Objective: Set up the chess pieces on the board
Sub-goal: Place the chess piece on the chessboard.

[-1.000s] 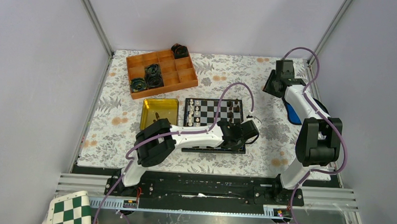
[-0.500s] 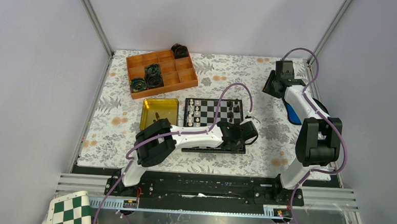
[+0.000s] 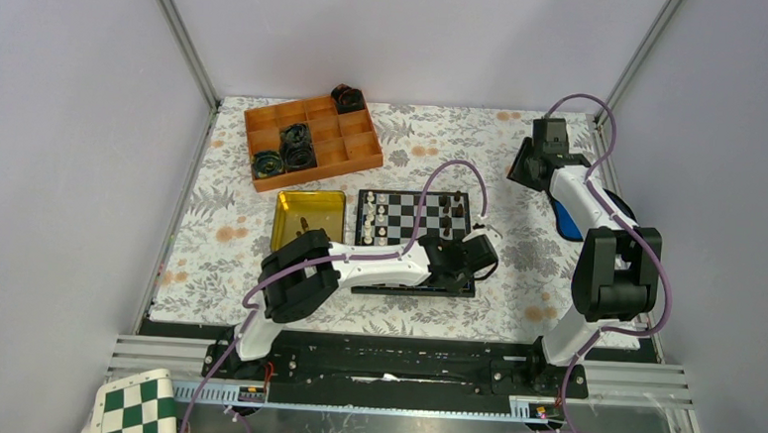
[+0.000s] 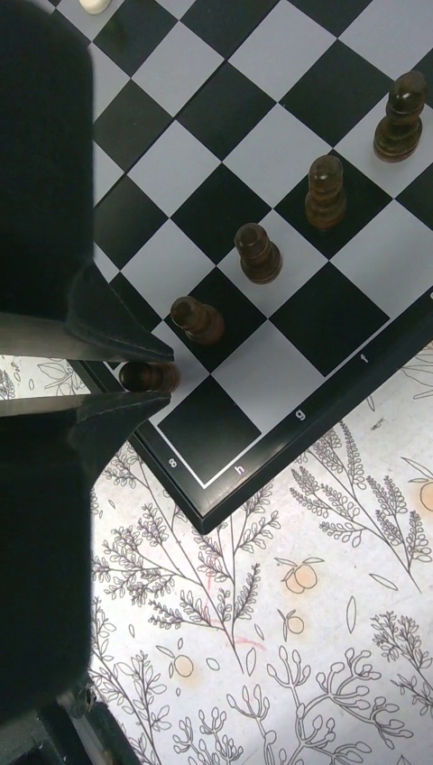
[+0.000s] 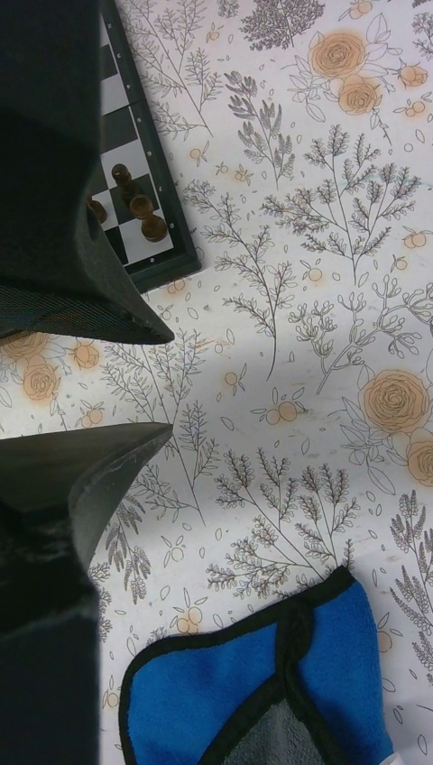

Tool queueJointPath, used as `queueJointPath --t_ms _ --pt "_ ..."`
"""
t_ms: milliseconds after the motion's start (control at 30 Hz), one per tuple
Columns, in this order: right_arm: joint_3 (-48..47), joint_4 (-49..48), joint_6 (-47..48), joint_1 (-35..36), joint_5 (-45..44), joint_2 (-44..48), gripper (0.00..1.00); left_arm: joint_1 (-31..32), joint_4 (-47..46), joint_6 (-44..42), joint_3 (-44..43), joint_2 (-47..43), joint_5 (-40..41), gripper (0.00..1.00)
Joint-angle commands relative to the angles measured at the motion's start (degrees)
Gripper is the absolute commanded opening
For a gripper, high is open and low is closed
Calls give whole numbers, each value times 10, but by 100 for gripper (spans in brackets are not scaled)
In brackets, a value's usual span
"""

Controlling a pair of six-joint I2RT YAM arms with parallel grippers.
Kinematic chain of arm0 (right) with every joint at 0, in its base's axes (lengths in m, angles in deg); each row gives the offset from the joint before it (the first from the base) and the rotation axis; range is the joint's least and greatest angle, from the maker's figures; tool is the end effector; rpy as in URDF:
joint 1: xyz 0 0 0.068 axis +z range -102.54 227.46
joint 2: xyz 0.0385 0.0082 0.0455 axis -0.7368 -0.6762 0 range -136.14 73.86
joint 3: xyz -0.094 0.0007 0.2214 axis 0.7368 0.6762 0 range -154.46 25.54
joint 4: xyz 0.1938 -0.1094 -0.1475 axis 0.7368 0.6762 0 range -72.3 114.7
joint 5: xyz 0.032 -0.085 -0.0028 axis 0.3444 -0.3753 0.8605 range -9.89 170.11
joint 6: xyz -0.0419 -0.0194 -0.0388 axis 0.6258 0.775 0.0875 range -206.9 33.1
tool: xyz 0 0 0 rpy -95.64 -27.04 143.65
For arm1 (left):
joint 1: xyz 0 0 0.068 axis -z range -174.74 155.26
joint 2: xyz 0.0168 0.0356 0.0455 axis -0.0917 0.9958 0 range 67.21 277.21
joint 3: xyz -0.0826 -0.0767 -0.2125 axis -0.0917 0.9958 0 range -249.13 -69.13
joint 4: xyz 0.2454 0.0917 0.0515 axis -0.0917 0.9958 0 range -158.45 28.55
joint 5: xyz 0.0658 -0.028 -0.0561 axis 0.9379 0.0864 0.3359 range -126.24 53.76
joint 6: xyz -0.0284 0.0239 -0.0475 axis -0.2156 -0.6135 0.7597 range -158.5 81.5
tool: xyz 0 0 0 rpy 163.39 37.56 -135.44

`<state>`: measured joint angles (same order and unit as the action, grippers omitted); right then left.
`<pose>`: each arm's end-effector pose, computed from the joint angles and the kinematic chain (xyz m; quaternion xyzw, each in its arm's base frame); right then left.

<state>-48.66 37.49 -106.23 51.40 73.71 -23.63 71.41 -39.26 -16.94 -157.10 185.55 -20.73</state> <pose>0.3900 0.0220 0.2171 0.1446 0.9047 0.0300 0.3996 0.1870 -0.3934 0.1403 0.3299 0.8981 -0.0864 0.2778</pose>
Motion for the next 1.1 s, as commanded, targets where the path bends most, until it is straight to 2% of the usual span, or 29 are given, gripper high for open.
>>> queueJointPath --t_ms 0,767,933,1067 --pt "1 -22 2 -4 4 5 44 -5 -15 8 15 -13 19 23" --pt "2 -26 4 -3 9 6 45 -5 13 26 1 -44 25 36" --pt "1 -25 4 -3 6 6 45 -5 42 51 -7 -74 27 44" --pt "2 -26 5 -4 5 7 45 -3 71 72 1 -113 30 56"
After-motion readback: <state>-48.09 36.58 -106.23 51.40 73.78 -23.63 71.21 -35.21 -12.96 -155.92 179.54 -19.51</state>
